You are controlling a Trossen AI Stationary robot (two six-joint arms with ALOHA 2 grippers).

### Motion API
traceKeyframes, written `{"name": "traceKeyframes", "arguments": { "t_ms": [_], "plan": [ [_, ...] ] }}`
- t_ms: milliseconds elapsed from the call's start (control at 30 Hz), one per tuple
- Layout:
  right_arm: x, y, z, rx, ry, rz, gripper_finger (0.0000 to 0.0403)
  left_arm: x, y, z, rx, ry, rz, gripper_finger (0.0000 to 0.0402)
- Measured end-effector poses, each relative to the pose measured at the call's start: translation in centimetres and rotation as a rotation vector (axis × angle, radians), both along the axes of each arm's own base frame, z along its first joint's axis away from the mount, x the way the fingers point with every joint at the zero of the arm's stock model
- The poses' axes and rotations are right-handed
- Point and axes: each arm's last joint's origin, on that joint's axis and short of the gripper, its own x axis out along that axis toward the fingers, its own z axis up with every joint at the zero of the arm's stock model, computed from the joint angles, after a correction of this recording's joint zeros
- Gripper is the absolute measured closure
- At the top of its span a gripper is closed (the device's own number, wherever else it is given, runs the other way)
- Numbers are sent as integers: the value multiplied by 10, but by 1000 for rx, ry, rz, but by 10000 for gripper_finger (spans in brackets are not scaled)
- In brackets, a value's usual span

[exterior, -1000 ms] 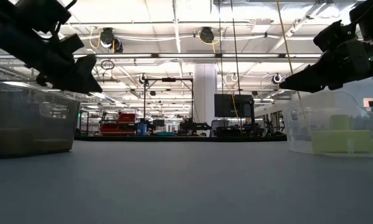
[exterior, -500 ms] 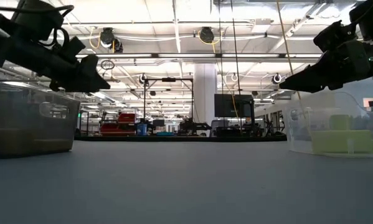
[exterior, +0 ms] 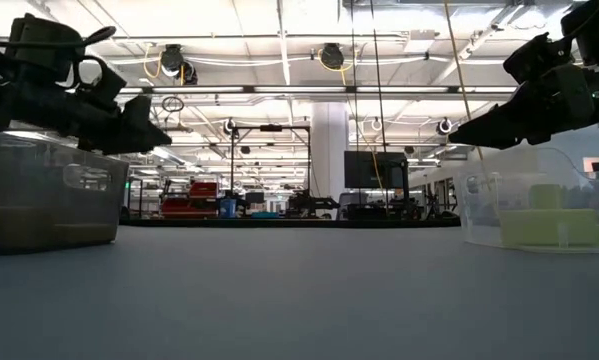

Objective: Sort & place blocks by color
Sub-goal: Return to Home Position

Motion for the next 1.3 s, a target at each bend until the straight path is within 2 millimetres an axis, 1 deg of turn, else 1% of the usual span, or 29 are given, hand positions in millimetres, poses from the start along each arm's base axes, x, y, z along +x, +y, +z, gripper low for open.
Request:
{"name": "traceKeyframes", "arguments": {
  "t_ms": [233,1000,1067,1167,1300],
  "plan": [
    [0,0,0,0,-1,0,174,-4,3,-8,-18,49,28,146],
    [0,0,0,0,-4,1,174,-4,2,-8,-32,42,27,146],
    [-1,0,1,0,-6,0,174,-5,2,-5,-23,21,27,146],
    [-3,-1,6,6,-52,-1,174,-7,2,-2,-16,2,27,146],
    [-8,-1,14,16,-135,-1,174,-11,0,8,14,-82,28,146]
  ]
}}
